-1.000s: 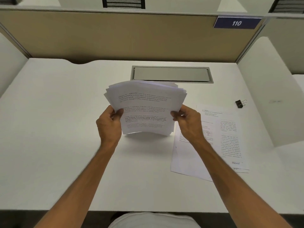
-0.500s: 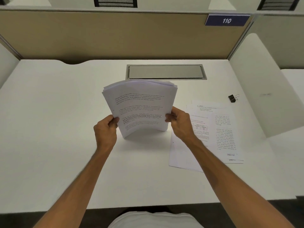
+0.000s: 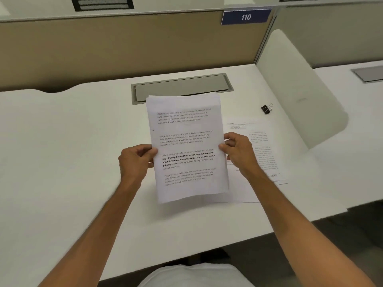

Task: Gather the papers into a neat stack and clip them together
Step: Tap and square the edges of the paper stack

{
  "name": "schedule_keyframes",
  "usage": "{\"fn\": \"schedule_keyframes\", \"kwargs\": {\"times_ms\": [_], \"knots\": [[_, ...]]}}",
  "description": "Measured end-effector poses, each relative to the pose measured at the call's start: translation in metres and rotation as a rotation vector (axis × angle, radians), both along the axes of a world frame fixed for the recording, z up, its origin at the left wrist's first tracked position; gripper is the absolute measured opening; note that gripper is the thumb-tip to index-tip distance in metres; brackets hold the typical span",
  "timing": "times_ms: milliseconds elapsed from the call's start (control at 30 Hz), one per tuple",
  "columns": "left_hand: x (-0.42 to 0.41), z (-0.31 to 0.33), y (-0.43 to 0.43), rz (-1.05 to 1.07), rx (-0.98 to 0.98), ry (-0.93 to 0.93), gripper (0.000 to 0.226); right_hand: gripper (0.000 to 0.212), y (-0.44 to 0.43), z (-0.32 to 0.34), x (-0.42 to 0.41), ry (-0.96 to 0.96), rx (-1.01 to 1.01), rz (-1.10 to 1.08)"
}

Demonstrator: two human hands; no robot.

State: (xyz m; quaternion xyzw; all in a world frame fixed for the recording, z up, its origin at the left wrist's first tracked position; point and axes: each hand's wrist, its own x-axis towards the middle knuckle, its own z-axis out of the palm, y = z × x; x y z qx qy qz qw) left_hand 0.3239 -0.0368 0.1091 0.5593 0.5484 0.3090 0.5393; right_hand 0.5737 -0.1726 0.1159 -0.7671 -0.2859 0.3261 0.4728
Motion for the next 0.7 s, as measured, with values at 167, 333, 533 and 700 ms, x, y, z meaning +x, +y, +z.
{"fn": "schedule_keyframes", "kwargs": {"times_ms": [167,333,533,700], "knots": [[0.046,-0.023,-0.015,-0.054,-0.125,0.061,0.016,0.018,-0.031,-0.021,0.026,0.036,-0.131,-0.162],[0.096,-0.054,-0.035,-0.111,-0.233,0.180,0.012,0.017,-0.050,-0.050,0.053,-0.071,-0.355,-0.222],[0.139,-0.072,-0.048,-0.051,-0.283,0.325,0.009,0.015,-0.050,-0.073,0.074,-0.122,-0.526,-0.238],[0.159,-0.073,-0.054,-0.007,-0.352,0.298,0.011,0.019,-0.049,-0.078,0.087,-0.053,-0.529,-0.234]]}}
